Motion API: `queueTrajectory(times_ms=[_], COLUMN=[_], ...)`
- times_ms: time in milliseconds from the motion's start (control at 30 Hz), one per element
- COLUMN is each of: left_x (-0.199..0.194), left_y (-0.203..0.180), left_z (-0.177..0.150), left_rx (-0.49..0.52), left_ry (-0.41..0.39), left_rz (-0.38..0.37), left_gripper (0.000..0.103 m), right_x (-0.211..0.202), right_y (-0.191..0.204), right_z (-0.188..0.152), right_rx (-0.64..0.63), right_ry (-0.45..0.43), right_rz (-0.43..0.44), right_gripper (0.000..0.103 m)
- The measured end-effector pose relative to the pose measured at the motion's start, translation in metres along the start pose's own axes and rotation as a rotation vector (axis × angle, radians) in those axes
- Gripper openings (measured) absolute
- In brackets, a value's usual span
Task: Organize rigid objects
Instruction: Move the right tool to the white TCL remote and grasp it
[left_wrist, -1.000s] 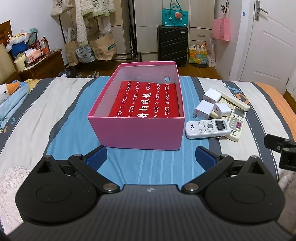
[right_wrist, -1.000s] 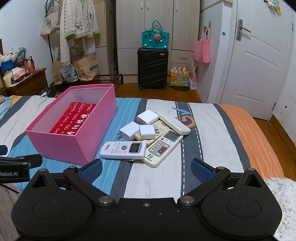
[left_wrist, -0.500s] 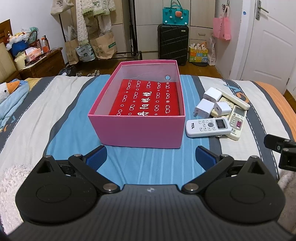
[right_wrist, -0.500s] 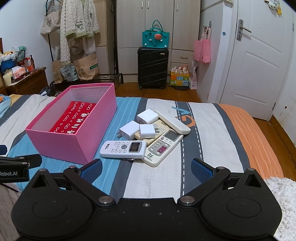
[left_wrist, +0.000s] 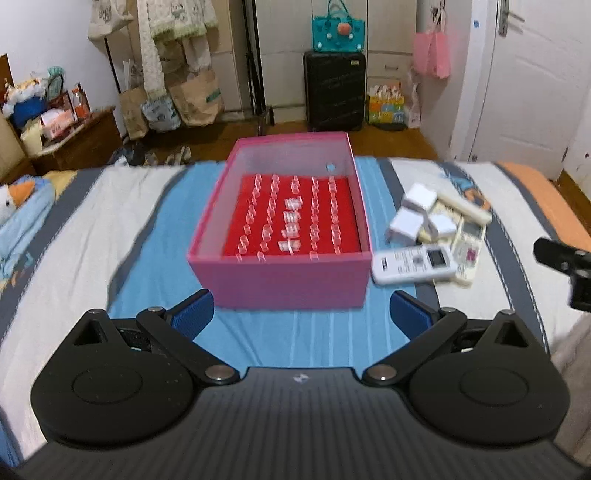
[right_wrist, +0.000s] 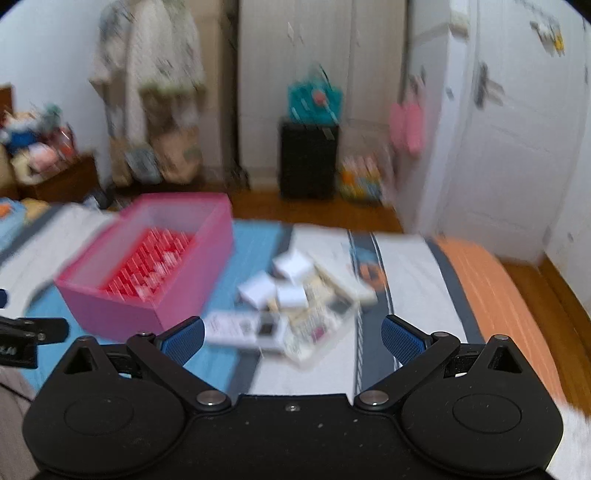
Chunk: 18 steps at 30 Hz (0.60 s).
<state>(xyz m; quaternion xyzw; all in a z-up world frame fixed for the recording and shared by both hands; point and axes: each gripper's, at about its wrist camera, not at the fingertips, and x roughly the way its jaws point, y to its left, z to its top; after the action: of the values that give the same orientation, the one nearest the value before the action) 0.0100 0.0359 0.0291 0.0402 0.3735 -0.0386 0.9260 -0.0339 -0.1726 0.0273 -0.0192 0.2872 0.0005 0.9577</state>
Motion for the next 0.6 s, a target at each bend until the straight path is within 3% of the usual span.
queueTrajectory(times_ms=[100, 200, 267, 500, 600], left_x=[-0.010, -0.012, -0.003, 0.062, 0.101], left_y=[0.013, 0.031, 0.042, 0.068, 0.080], left_z=[0.024, 0.052, 0.072, 0.130, 0.141], left_rx=[0.030, 0.040, 0.051, 0.031, 0.022], left_ry=[-0.051, -0.041, -0.004, 0.101, 0.147], left_rz=[0.007, -0.049, -0.102, -0.104, -0.124], left_gripper=[0.103, 0.103, 0.103, 0.103, 0.102], right_x=[-0.006, 0.002, 0.012, 0.077, 0.097], right_y=[-0.002, -0.001, -0.009, -0.042, -0.037], right_z=[0.009, 0.026, 0.038, 0.076, 0.072], right_rx=[-0.091, -0.153, -0.115, 0.086, 0.079], right_ry=[-0.140, -0.170, -0.181, 0.083, 0.138], right_rz=[0.107, 0.133, 0.156, 0.322, 0.347], right_gripper=[0.103, 0.103, 0.103, 0.103, 0.101])
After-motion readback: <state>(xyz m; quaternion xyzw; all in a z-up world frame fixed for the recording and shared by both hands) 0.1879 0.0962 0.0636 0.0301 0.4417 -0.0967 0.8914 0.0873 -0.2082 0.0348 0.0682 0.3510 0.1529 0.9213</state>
